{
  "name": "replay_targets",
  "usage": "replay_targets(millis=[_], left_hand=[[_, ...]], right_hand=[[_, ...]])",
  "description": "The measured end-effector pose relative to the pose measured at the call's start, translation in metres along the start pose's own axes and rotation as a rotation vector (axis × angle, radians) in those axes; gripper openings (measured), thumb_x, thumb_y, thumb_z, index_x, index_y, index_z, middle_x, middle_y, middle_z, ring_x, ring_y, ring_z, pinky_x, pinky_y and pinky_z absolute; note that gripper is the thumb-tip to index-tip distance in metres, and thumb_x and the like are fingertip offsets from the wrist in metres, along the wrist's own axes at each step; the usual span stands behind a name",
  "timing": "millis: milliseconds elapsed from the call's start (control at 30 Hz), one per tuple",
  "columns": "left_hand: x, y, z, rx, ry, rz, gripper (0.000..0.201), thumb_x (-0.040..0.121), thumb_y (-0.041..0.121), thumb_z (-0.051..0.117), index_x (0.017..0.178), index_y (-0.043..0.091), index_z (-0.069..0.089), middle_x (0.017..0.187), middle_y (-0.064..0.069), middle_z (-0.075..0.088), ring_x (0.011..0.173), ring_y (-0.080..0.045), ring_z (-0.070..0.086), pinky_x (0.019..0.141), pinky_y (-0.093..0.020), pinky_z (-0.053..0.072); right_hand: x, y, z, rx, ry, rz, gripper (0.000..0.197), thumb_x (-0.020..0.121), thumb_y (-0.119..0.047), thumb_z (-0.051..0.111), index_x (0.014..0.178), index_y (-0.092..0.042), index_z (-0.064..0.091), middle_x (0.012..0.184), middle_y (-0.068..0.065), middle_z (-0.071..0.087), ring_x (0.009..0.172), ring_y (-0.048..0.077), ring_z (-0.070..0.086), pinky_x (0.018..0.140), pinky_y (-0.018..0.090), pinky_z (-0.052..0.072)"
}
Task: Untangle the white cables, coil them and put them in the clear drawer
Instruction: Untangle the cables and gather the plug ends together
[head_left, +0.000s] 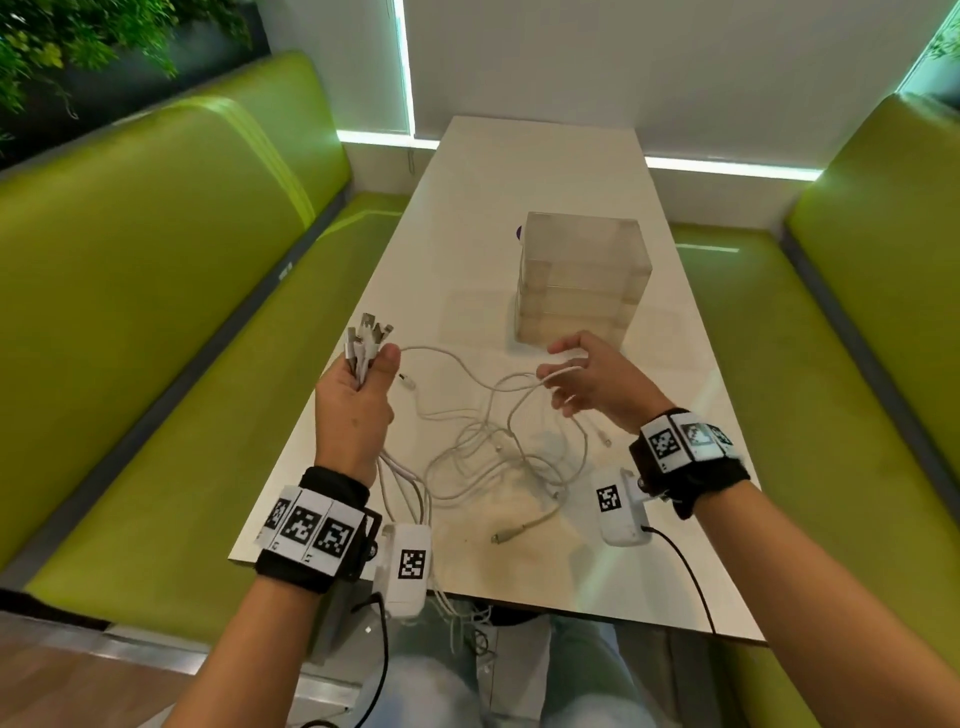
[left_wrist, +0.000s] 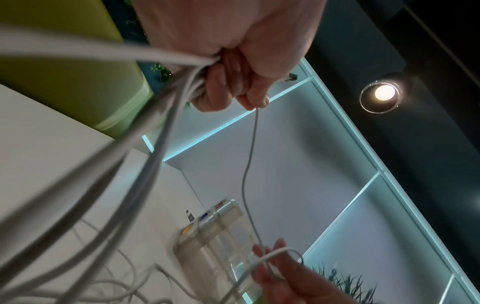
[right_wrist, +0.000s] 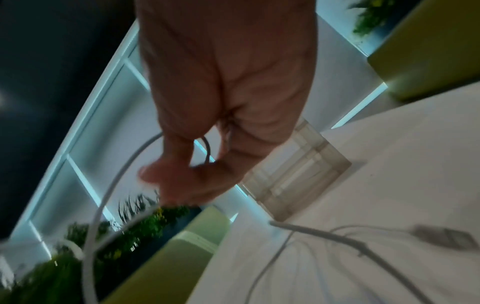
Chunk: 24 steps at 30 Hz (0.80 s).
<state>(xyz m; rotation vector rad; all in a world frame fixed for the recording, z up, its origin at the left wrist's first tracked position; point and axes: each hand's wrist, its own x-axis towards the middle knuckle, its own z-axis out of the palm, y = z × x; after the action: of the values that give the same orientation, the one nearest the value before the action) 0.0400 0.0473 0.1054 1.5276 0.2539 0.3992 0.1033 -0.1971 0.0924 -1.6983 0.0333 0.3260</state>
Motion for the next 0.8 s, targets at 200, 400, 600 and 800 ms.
replay_targets(millis=[200, 400, 600, 800], left_hand=[[-0.011, -0.003, 0.017, 0.025, -0.204, -0.023, 0.012, 0.093, 0.025, 0.057, 0.082, 0.024, 0.058, 0.056, 0.009, 0.037, 0.050, -0.009, 0.030, 0.044, -0.018, 0.033], [-0.023, -0.006, 0.034, 0.006, -0.365, -0.080, 0.015, 0.091, 0.029, 0.060, 0.088, 0.014, 0.062, 0.049, 0.015, 0.040, 0.047, -0.007, 0.031, 0.044, -0.021, 0.031], [-0.023, -0.003, 0.038, 0.111, -0.413, 0.032, 0.021, 0.087, 0.022, 0.066, 0.104, 0.011, 0.064, 0.054, 0.020, 0.055, 0.048, 0.003, 0.045, 0.049, -0.012, 0.034], [-0.016, -0.005, 0.038, 0.289, -0.386, 0.116, 0.013, 0.088, 0.027, 0.066, 0.094, 0.017, 0.070, 0.073, 0.001, 0.068, 0.063, -0.009, 0.052, 0.061, -0.024, 0.042]], right_hand=[[-0.026, -0.020, 0.016, 0.163, -0.243, -0.150, 0.021, 0.096, -0.008, 0.047, 0.105, 0.004, 0.062, 0.105, 0.021, 0.066, 0.096, 0.027, 0.068, 0.082, 0.030, 0.055], [-0.039, -0.029, 0.028, 0.200, -0.386, -0.210, 0.017, 0.090, -0.002, 0.054, 0.107, -0.005, 0.052, 0.108, 0.018, 0.067, 0.097, 0.026, 0.068, 0.092, 0.035, 0.053], [-0.039, -0.027, 0.025, 0.316, -0.426, -0.237, 0.020, 0.089, 0.000, 0.054, 0.104, -0.009, 0.045, 0.107, 0.019, 0.068, 0.098, 0.029, 0.066, 0.093, 0.039, 0.052], [-0.042, -0.023, 0.033, 0.416, -0.335, -0.166, 0.027, 0.087, -0.028, 0.053, 0.102, -0.007, 0.045, 0.107, 0.014, 0.058, 0.091, 0.029, 0.065, 0.079, 0.037, 0.053]])
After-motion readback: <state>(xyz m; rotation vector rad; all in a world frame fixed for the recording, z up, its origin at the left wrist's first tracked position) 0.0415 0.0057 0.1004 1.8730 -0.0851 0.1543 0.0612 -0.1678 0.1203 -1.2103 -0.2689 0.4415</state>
